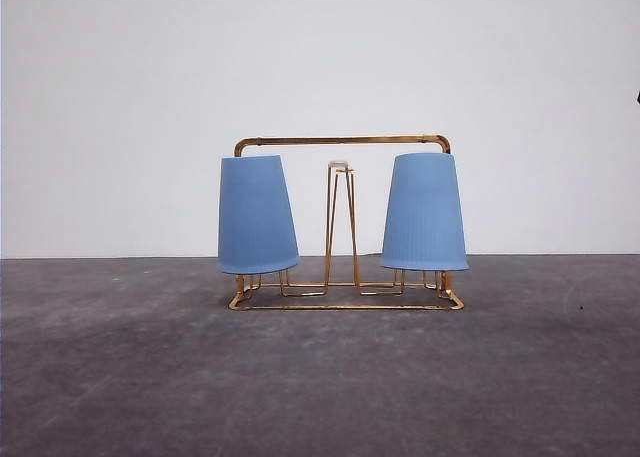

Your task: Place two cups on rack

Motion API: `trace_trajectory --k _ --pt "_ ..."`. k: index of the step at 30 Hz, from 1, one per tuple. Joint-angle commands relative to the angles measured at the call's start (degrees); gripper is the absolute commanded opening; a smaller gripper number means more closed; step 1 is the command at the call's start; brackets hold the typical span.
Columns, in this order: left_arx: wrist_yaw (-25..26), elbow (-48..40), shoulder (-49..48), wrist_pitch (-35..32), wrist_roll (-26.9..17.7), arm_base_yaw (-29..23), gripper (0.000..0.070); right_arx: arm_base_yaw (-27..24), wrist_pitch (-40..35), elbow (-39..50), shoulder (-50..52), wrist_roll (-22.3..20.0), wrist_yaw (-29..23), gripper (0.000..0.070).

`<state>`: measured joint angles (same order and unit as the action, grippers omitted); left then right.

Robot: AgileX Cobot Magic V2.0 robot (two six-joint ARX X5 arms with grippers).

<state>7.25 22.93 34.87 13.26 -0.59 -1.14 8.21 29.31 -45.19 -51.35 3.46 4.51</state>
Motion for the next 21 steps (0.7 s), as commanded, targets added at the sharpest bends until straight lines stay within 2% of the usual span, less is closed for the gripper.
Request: trace_trajectory --k 1,6,9,16,21 --pt "-0.15 -4.77 -4.42 -1.75 0.20 -0.64 0.0015 0.17 -0.55 -0.76 -0.17 0.81 -0.07 0.0011" --pt "-0.15 -16.58 -17.63 -4.88 1.03 -1.84 0.0015 0.17 -0.53 -0.76 -0.17 0.81 -0.07 0.0011" --pt "-0.15 -20.54 -23.39 -5.53 1.97 -1.84 0.0015 0.17 -0.53 -0.76 -0.17 0.81 -0.07 0.0011" --pt "-1.72 -22.22 -34.05 -2.60 2.20 -1.59 0.0015 0.17 -0.54 -0.76 -0.17 0.81 -0.07 0.0011" --pt "-3.17 -22.22 -34.73 -2.76 2.59 0.38 0.0015 0.17 -0.58 -0.79 -0.15 0.81 -0.04 0.0011"
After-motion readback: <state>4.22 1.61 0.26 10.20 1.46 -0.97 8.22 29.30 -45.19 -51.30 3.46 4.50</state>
